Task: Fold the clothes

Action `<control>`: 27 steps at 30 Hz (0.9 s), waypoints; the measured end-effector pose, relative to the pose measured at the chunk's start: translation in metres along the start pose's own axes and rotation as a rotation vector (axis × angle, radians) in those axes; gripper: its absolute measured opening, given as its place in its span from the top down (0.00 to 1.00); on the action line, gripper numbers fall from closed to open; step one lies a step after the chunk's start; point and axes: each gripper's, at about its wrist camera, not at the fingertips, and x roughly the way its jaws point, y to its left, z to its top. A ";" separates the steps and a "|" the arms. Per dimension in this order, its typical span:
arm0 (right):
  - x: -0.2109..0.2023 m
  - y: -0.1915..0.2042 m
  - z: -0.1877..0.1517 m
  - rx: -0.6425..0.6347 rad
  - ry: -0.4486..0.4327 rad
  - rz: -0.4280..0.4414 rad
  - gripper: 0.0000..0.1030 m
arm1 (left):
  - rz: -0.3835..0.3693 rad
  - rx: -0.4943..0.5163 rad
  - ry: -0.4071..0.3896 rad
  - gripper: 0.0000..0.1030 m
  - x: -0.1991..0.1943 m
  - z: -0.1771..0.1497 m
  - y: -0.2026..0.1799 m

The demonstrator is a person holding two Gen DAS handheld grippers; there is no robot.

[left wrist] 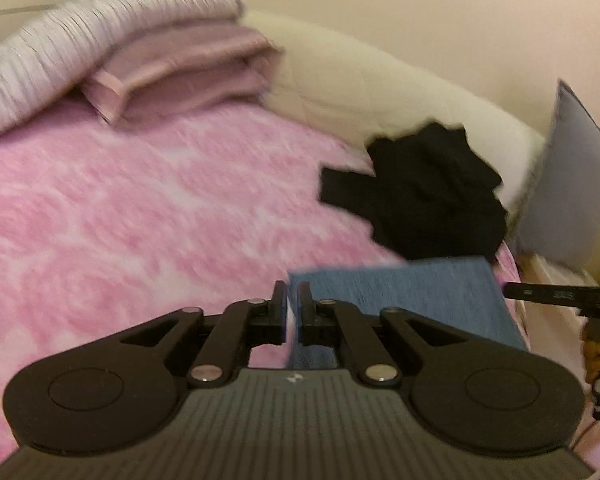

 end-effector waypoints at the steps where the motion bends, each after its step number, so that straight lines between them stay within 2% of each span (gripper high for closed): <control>1: -0.007 0.004 0.004 -0.021 -0.036 -0.003 1.00 | 0.001 -0.012 -0.030 0.99 -0.005 0.004 -0.002; 3: -0.017 0.016 0.009 -0.070 -0.088 0.031 0.98 | -0.021 -0.025 -0.068 0.99 -0.011 0.012 -0.008; 5: -0.022 0.031 0.012 -0.131 -0.122 0.068 0.97 | -0.064 0.027 -0.031 0.98 -0.002 0.015 -0.026; 8: -0.003 0.053 0.002 -0.243 -0.106 0.083 0.96 | -0.040 0.137 0.024 0.98 0.025 0.005 -0.053; 13: 0.053 0.063 -0.032 -0.371 -0.036 0.013 0.96 | 0.024 0.156 0.091 0.95 0.067 -0.013 -0.061; 15: 0.069 0.056 -0.039 -0.334 -0.007 0.026 0.97 | 0.048 0.154 0.106 0.95 0.078 -0.017 -0.060; 18: 0.084 0.044 -0.030 -0.236 0.062 0.049 0.97 | 0.083 0.150 0.129 0.95 0.095 -0.023 -0.059; 21: 0.090 0.043 -0.018 -0.228 0.102 0.051 0.97 | 0.097 0.173 0.158 0.95 0.098 -0.020 -0.061; 23: 0.089 0.042 -0.012 -0.219 0.114 0.052 0.96 | 0.083 0.132 0.166 0.95 0.090 -0.014 -0.058; 25: 0.069 0.035 -0.008 -0.157 0.089 0.047 0.93 | 0.078 0.056 0.152 0.95 0.068 -0.010 -0.052; 27: 0.038 0.029 -0.011 -0.103 0.062 0.045 0.92 | 0.092 0.036 0.122 0.95 0.036 -0.013 -0.053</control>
